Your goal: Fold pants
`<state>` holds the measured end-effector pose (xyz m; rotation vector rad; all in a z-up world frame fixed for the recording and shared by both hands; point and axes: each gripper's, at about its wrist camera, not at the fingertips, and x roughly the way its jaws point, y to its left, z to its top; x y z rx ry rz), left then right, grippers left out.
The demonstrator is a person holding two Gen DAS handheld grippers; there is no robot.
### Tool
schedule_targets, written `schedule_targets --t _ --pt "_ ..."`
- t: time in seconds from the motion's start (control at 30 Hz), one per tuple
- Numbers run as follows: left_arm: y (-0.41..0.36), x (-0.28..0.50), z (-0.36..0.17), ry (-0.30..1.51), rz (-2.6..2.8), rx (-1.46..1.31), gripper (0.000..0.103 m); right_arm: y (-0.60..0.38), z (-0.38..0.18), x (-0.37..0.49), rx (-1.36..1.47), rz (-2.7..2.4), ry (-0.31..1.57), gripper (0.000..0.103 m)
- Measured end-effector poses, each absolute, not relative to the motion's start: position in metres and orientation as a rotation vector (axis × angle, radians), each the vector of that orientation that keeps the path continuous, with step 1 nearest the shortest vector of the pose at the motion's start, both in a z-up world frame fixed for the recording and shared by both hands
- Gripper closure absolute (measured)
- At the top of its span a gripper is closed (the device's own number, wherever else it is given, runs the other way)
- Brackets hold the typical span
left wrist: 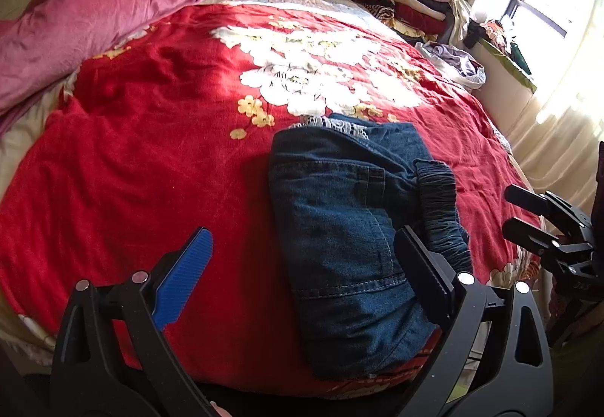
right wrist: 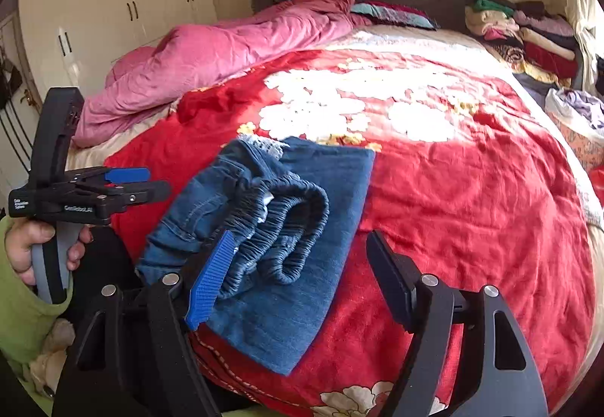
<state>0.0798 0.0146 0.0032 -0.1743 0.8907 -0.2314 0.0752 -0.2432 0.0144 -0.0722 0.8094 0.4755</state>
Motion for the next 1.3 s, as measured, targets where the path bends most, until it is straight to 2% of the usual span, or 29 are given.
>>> schedule_targets --t 0.33,0.7,0.73,0.77,0.8,0.83,0.9,0.93,1.0,1.3 --pt "0.009 0.103 -0.035 0.986 -0.258 -0.259 0.013 -0.252 -0.031 0.122 0.094 0.482 0.97 0.031" --pt "0.001 0.121 -0.042 0.966 -0.238 -0.266 0.013 -0.245 -0.056 0.147 0.196 0.617 0.995 0.03" --pt "-0.001 0.122 -0.041 0.962 -0.235 -0.259 0.016 -0.244 -0.056 0.147 0.2 0.62 0.994 0.03" --pt "-0.004 0.123 -0.04 0.958 -0.235 -0.249 0.026 -0.243 -0.056 0.148 0.199 0.625 0.99 0.033" --pt "-0.007 0.123 -0.039 0.955 -0.253 -0.247 0.034 -0.24 -0.055 0.148 0.19 0.639 0.983 0.045" --pt "-0.011 0.123 -0.037 0.96 -0.275 -0.244 0.049 -0.237 -0.053 0.147 0.181 0.662 0.974 0.053" --pt "-0.022 0.121 -0.032 0.959 -0.27 -0.153 0.056 -0.233 -0.047 0.142 0.147 0.673 0.943 0.063" --pt "-0.026 0.12 -0.029 0.952 -0.273 -0.127 0.059 -0.23 -0.044 0.139 0.122 0.671 0.92 0.064" --pt "-0.025 0.12 -0.024 0.95 -0.277 -0.144 0.059 -0.225 -0.036 0.133 0.081 0.67 0.882 0.069" --pt "-0.019 0.148 0.007 0.885 -0.283 -0.176 0.061 -0.212 0.001 0.152 -0.012 0.676 0.761 0.069"
